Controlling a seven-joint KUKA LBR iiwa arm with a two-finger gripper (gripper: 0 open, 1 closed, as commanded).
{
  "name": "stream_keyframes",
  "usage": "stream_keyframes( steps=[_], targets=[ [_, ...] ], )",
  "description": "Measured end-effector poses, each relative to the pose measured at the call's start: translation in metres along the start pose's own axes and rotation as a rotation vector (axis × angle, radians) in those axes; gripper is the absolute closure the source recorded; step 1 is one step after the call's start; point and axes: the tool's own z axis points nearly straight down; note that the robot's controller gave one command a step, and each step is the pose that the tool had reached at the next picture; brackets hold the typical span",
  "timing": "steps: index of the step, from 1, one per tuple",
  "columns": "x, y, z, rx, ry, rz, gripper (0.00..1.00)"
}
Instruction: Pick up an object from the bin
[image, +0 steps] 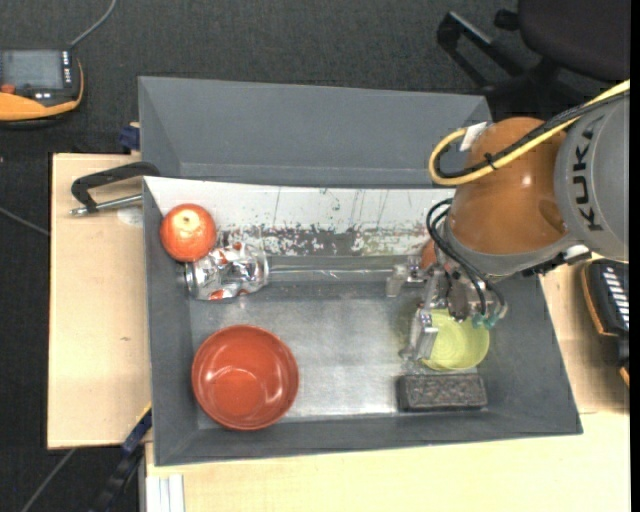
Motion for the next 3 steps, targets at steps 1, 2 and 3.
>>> stream_keyframes(
  steps=[1, 2, 3],
  targets=[
    [-0.038, -0.059, 0.054, 0.002, -0.004, -0.088, 0.00],
    [-0.065, -0.088, 0.097, 0.003, -0.010, -0.086, 0.00],
    [-0.070, -0.126, 0.098, 0.004, -0.018, -0.086, 0.00]
  ],
)
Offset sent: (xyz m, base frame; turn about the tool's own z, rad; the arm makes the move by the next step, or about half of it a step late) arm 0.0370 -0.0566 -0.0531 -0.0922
